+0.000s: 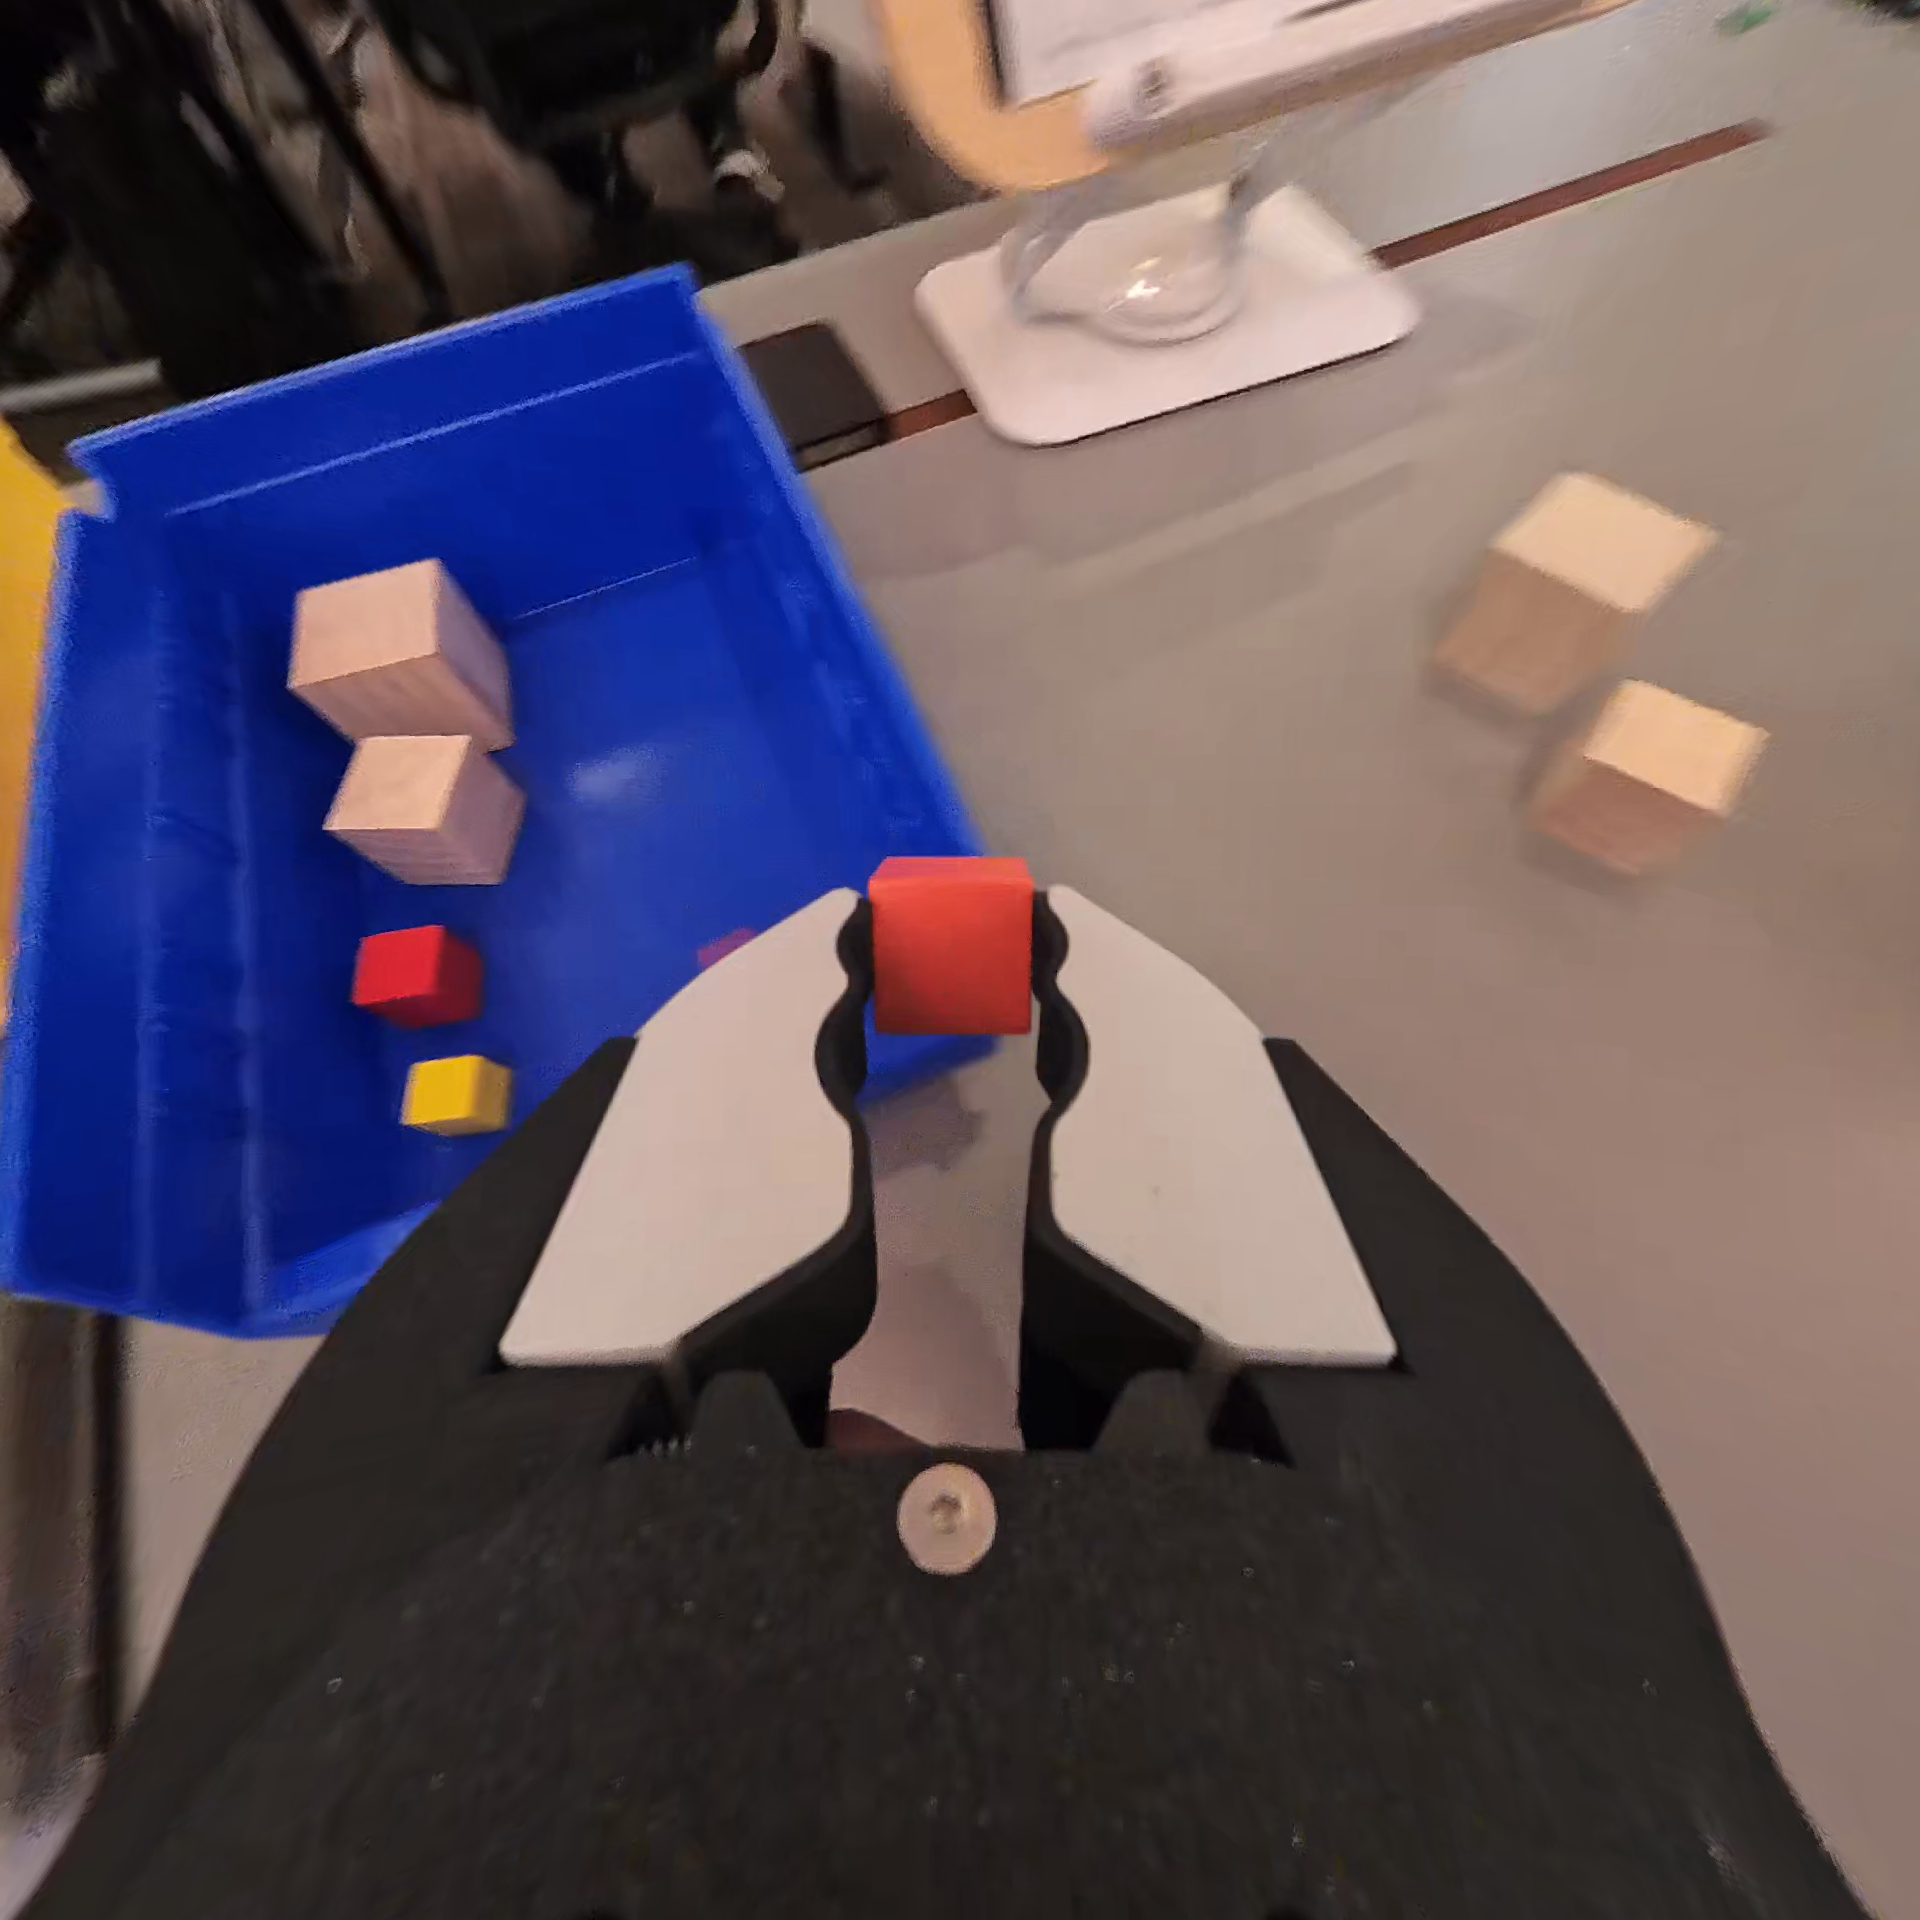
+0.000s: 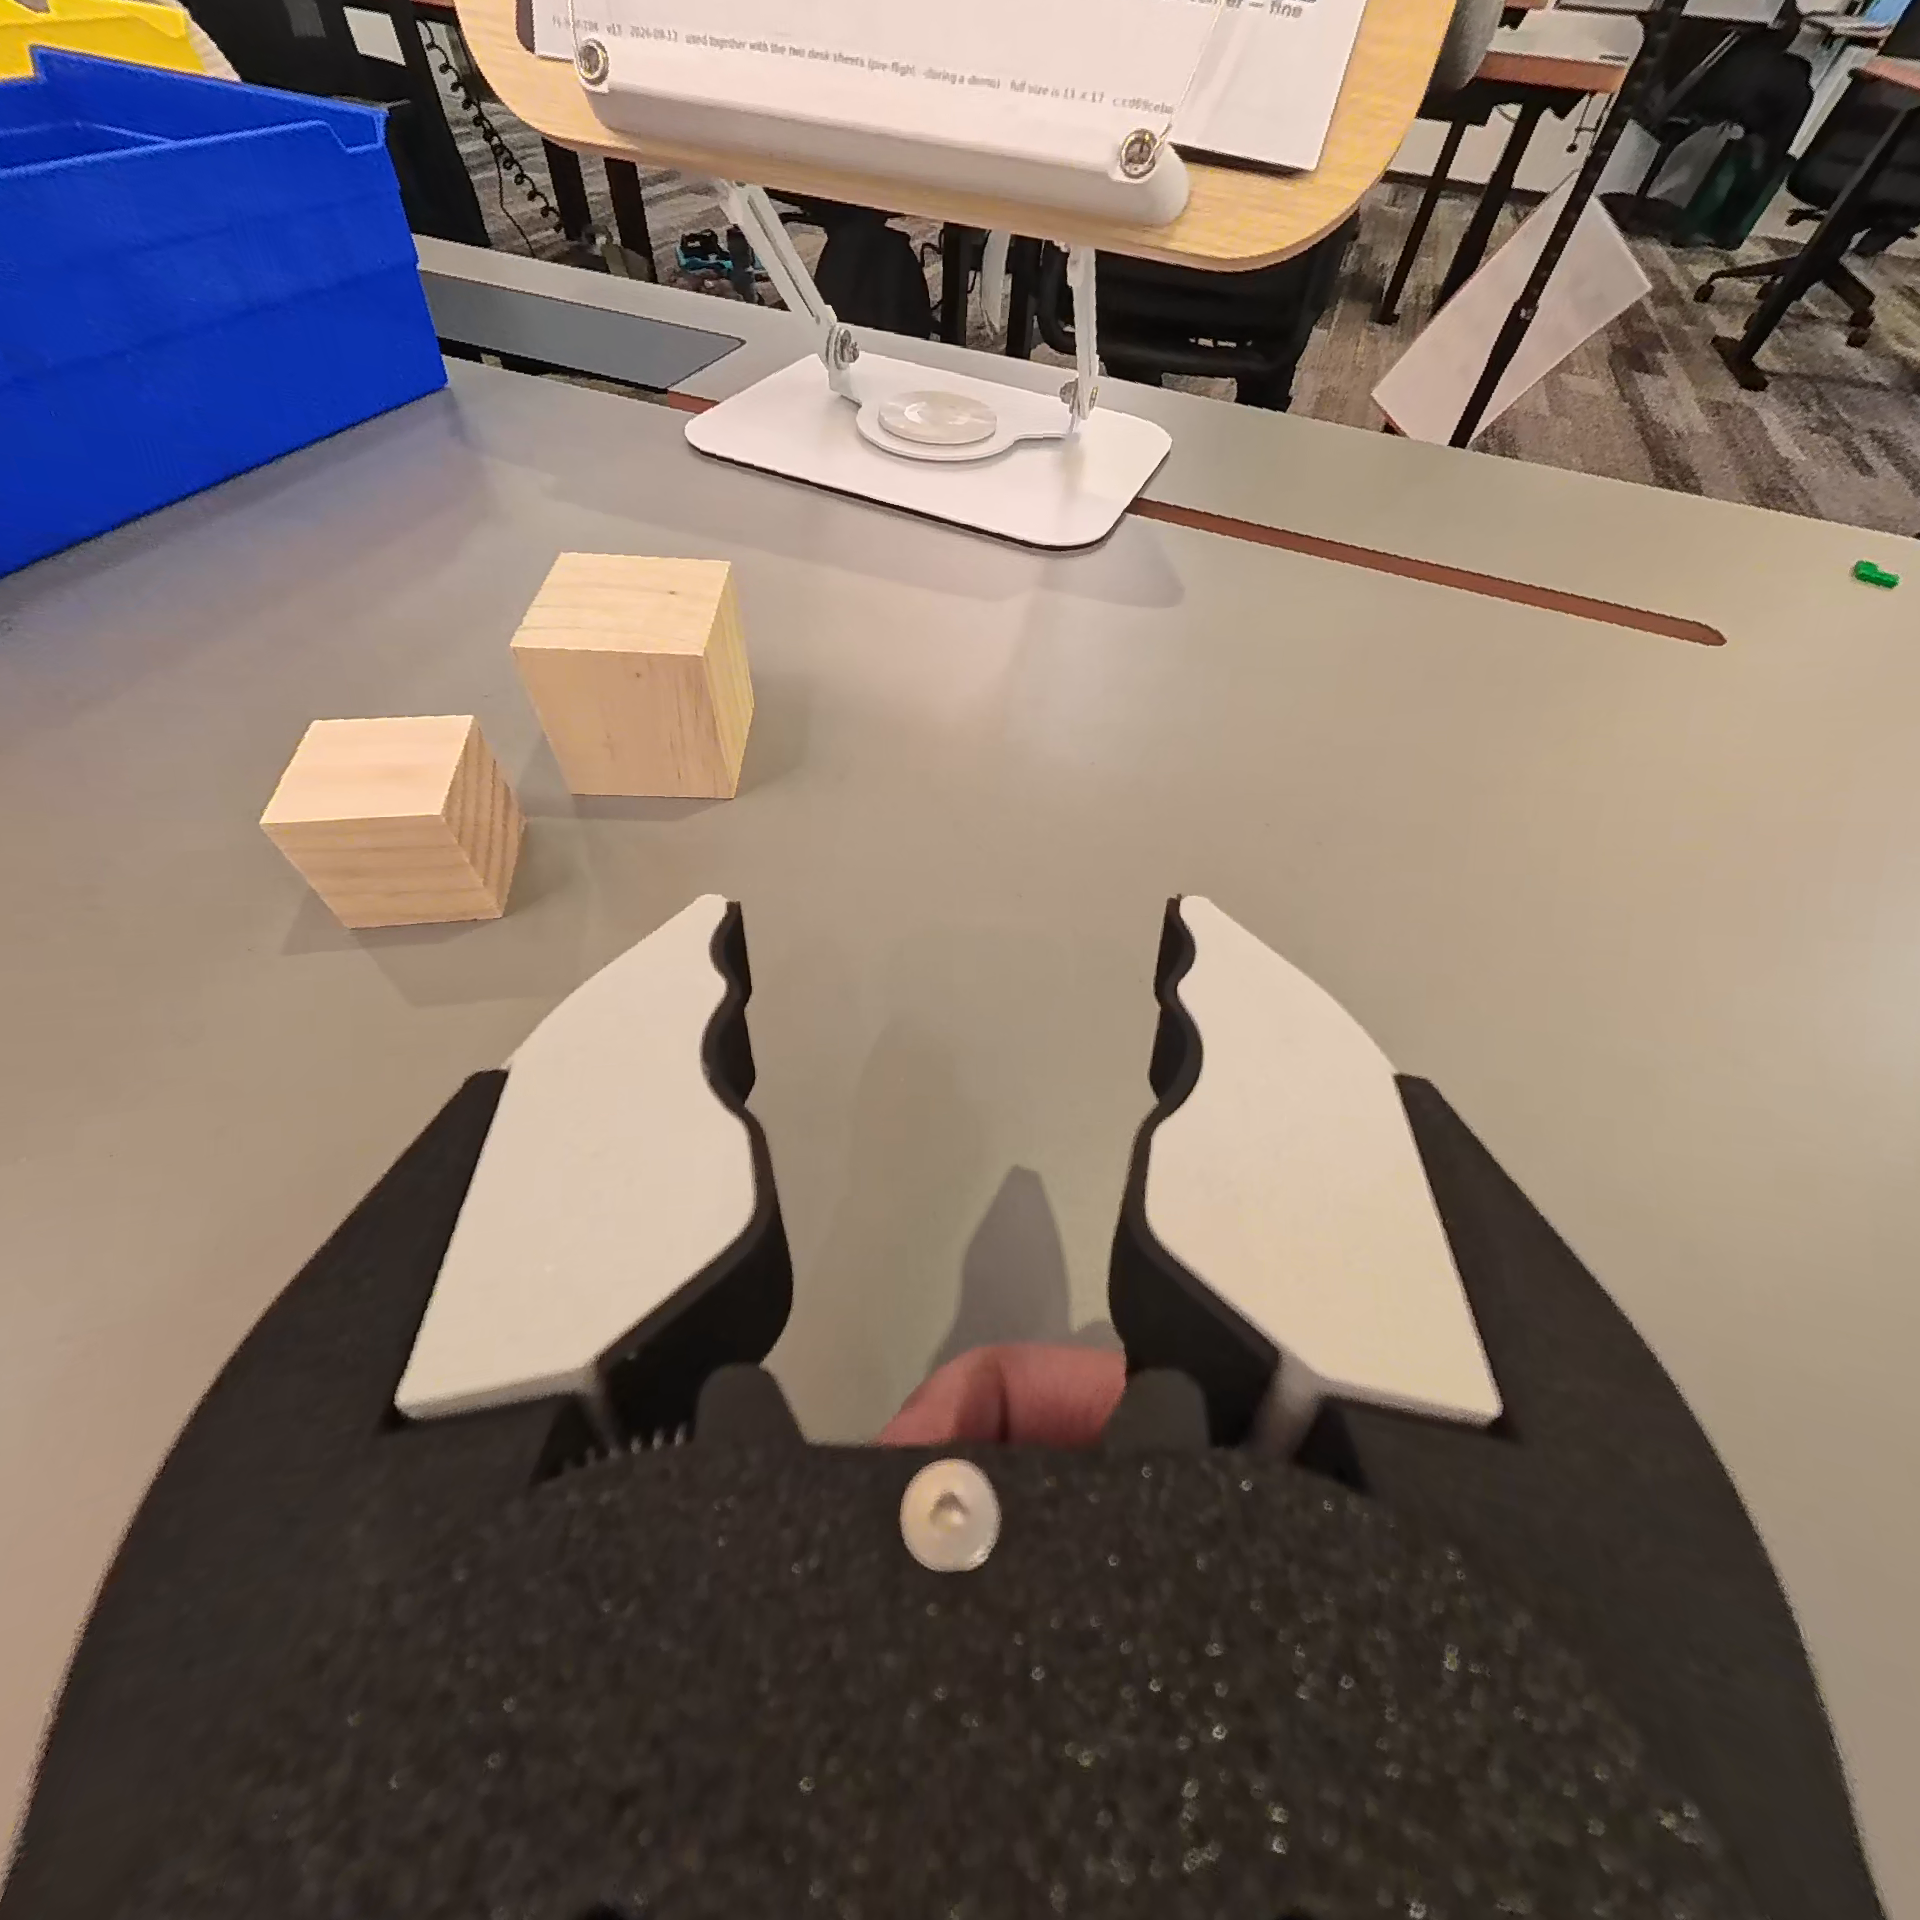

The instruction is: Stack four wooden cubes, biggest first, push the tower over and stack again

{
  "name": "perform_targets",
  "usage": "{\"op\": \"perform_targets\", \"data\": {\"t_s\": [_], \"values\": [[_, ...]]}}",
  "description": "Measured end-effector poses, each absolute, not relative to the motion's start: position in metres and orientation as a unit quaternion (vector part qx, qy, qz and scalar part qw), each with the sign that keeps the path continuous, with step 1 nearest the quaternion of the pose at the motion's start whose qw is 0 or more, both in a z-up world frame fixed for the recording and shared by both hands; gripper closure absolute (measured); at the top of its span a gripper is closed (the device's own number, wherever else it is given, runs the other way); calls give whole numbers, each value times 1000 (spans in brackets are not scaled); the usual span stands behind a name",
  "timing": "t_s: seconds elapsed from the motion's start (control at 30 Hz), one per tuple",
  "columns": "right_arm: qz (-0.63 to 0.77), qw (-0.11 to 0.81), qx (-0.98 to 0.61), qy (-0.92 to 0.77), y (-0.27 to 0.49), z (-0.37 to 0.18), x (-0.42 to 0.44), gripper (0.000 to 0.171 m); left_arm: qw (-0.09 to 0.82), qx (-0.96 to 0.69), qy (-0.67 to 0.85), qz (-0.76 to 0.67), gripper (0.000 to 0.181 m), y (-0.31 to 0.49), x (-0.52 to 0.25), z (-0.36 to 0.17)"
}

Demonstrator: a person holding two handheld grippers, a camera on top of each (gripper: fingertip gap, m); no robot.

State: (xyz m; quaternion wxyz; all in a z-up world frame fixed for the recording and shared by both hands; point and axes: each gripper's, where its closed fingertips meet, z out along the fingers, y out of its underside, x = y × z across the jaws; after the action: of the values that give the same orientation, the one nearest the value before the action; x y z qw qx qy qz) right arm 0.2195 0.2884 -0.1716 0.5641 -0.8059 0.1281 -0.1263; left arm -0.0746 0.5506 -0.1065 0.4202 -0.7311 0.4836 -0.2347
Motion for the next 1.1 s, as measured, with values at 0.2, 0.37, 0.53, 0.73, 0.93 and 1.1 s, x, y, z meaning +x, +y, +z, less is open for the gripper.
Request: {"op": "perform_targets", "data": {"t_s": [0.2,0.37,0.53,0.73,0.93,1.1], "values": [[-126,566,-804,127,288,-171,219,96,432,-697,476,-316,153,453,-86,-133],[-128,566,-804,127,287,-171,219,96,401,-694,502,-325,153,409,-78,-165],[-127,567,-804,127,287,-171,219,96,340,-679,565,-323,153,381,-49,-185],[-126,565,-805,125,287,-171,218,96,279,-629,662,-298,153,345,20,-206],[-123,566,-805,125,287,-171,218,96,254,-612,695,-280,152,329,89,-227],[-119,566,-806,126,288,-171,218,96,287,-618,677,-278,124,328,108,-217]]}}
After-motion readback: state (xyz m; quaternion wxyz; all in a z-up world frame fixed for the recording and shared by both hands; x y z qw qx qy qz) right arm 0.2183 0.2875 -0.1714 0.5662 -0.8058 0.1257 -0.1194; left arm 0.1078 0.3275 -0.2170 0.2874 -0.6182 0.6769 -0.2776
